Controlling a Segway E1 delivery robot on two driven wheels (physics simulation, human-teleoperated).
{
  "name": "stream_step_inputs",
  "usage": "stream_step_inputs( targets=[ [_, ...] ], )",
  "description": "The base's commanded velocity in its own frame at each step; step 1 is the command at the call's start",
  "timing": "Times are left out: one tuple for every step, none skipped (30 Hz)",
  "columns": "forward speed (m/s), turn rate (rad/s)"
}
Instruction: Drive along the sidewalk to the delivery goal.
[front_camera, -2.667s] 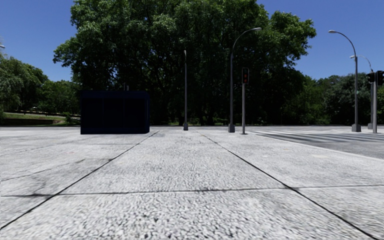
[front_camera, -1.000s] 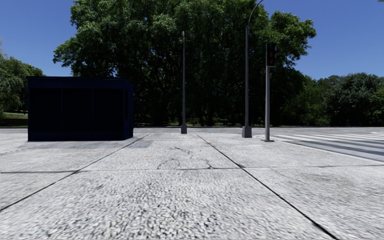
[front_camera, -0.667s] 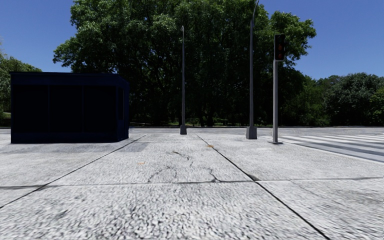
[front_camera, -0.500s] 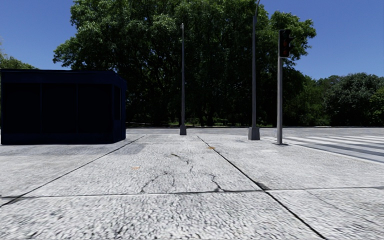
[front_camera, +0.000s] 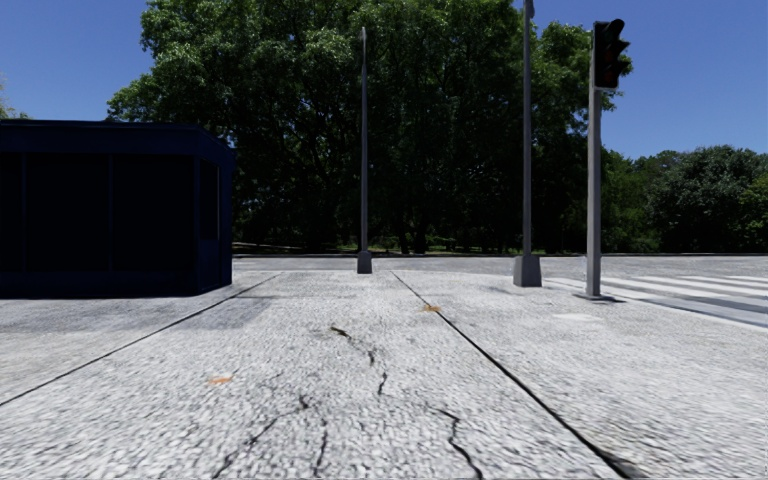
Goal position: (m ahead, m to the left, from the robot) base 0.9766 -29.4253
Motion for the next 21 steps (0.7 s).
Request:
stream_step_inputs(
  targets=[
    [2.0,0.0],
    [2.0,0.0],
    [2.0,0.0],
    [2.0,0.0],
    [2.0,0.0],
    [2.0,0.0],
    [2.0,0.0],
    [2.0,-0.31],
    [2.0,-0.54],
    [2.0,-0.7],
    [2.0,-1.2],
    [2.0,-1.2],
    [2.0,-1.2],
    [2.0,-1.2],
    [2.0,-1.2],
    [2.0,-1.2],
    [2.0,-1.2],
    [2.0,-1.2],
    [2.0,-1.2],
    [2.0,-1.2],
    [2.0,-1.2]
  ],
)
